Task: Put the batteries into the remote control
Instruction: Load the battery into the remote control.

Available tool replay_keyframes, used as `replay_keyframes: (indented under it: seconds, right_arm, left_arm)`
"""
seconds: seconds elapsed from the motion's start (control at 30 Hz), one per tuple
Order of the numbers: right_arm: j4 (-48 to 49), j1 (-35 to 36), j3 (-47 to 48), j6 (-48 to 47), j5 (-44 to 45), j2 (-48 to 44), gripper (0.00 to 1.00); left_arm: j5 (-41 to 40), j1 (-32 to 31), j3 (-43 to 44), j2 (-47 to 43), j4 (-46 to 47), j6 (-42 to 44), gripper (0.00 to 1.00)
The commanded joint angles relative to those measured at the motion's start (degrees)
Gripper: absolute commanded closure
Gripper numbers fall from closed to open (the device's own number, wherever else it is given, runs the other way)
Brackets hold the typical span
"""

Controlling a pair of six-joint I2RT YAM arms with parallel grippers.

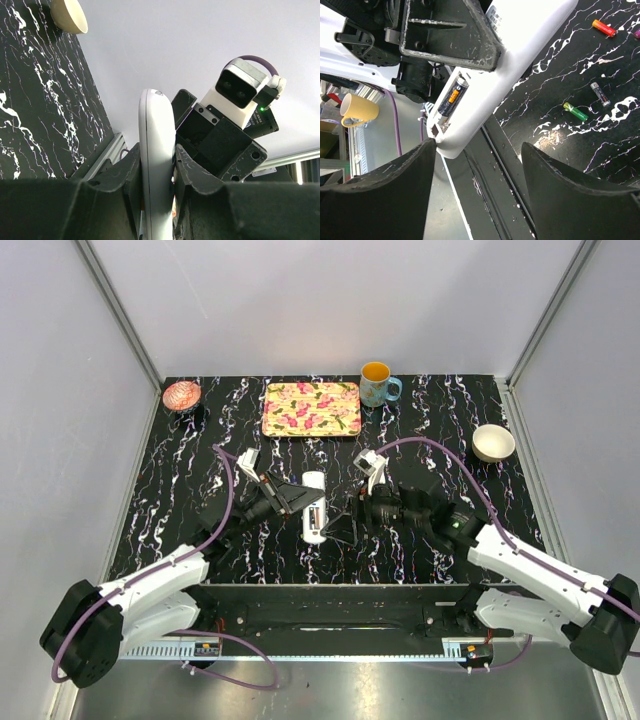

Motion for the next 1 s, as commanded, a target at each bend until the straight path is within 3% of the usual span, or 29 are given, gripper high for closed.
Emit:
replay_keyframes:
  seconds: [0.0,0.43,0.7,0.97]
  right_arm:
    - [2.9,-0.4,1.7,-0.6,-0.4,1.5,0.25]
    - [6.6,-0.4,1.6,2.5,-0.1,3.7,0.27]
    - [16.0,-0.4,-1.3,9.4,-0.4,4.1,0.3]
    - [18.1,-0.4,-1.8,12.6,-2.3,5.2,0.32]
  left_arm:
    - [1.5,0.2,1.4,-0.1,3.7,-0.7,1.0]
    - [1.2,-0.3,1.0,0.5,3.8,0.2,1.0]
    - [0.6,-0.4,0.4,0.5,5.1,0.2,1.0]
    - [-0.8,-0.3,-1.1,-0.4,8.3,-0.9,1.0]
